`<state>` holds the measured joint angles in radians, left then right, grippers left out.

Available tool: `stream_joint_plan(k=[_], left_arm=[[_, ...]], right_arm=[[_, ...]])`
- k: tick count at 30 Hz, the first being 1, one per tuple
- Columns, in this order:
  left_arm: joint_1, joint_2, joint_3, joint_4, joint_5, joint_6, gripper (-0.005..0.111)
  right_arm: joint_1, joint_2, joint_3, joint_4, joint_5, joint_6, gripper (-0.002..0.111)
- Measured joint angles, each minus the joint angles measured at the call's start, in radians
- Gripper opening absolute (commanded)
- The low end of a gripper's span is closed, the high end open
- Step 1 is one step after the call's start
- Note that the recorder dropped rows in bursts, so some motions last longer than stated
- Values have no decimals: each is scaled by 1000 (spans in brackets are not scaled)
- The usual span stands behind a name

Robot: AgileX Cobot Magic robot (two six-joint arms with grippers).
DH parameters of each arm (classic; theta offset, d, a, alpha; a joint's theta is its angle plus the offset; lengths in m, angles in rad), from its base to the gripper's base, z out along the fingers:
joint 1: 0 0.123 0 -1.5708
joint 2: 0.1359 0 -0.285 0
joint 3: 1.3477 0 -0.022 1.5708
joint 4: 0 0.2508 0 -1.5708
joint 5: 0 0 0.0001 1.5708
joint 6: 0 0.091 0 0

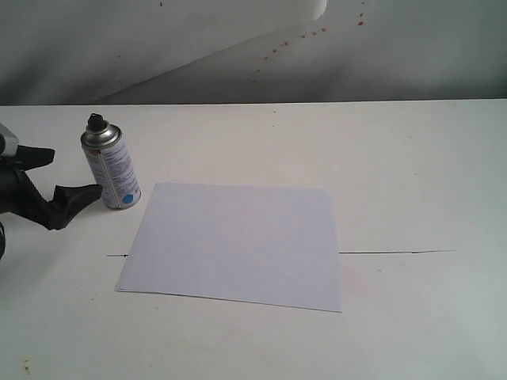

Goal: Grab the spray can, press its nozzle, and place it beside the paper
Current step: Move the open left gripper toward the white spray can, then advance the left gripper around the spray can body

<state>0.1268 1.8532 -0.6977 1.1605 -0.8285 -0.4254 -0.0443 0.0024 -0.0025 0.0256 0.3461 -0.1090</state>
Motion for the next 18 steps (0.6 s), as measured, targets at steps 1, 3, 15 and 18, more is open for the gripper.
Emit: stream_joint_plan(k=[1,3,15,18], left_arm=[[0,0,0,0,-15,0,101],[0,0,0,0,-42,-3,101],[0,0,0,17,-101,-82,101],[0,0,0,1,-97,-112,101]], right_arm=[[0,0,0,0,0,0,0],[0,0,0,0,0,0,0],[0,0,0,0,0,0,0],[0,0,0,0,0,0,0]])
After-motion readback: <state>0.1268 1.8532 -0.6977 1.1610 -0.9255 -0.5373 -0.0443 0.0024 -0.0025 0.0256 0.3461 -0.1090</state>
